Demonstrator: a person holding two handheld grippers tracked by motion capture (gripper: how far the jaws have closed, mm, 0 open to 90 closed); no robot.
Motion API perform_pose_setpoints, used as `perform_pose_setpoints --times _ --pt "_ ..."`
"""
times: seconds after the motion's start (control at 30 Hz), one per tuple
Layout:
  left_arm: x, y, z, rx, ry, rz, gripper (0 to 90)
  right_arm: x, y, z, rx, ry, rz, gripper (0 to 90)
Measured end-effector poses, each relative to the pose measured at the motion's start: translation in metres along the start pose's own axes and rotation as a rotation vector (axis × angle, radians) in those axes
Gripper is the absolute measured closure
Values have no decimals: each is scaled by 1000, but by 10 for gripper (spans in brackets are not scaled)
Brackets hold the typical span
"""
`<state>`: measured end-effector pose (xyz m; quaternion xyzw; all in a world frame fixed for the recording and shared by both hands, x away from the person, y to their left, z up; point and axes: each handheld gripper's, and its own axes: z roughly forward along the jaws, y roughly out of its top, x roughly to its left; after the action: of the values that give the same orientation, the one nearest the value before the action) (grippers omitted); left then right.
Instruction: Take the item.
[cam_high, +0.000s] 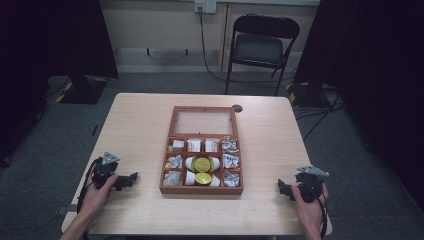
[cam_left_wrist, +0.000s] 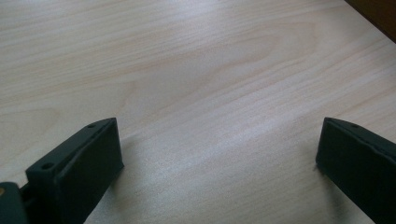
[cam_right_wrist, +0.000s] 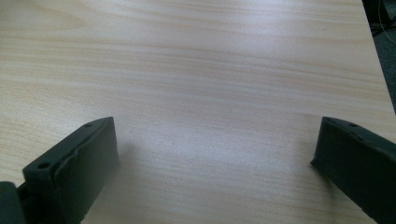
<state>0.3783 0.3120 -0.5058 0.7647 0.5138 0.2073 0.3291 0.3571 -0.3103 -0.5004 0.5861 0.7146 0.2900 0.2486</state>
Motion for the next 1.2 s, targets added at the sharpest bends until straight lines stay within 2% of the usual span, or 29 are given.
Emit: perform_pose_setpoints --times 0.57,0.63,0.7,0.73,0.77,1.0,1.2 --pt "0 0 0 1 0 1 0 2 0 -1 -5 1 11 19" --pt "0 0 0 1 0 0 0 2 0 -2 -2 0 11 66" --pt "0 0 0 1 0 1 0 1 1 -5 -17 11 22 174" --pt "0 0 0 1 0 0 0 1 3 -7 -19 39 26 134" --pt "0 0 0 1 0 1 0 1 3 -7 -19 39 26 134" --pt "0 0 0 1 1 1 0 5 7 -13 -43 41 22 174" --pt "0 0 0 1 0 0 0 7 9 -18 -51 78 22 233"
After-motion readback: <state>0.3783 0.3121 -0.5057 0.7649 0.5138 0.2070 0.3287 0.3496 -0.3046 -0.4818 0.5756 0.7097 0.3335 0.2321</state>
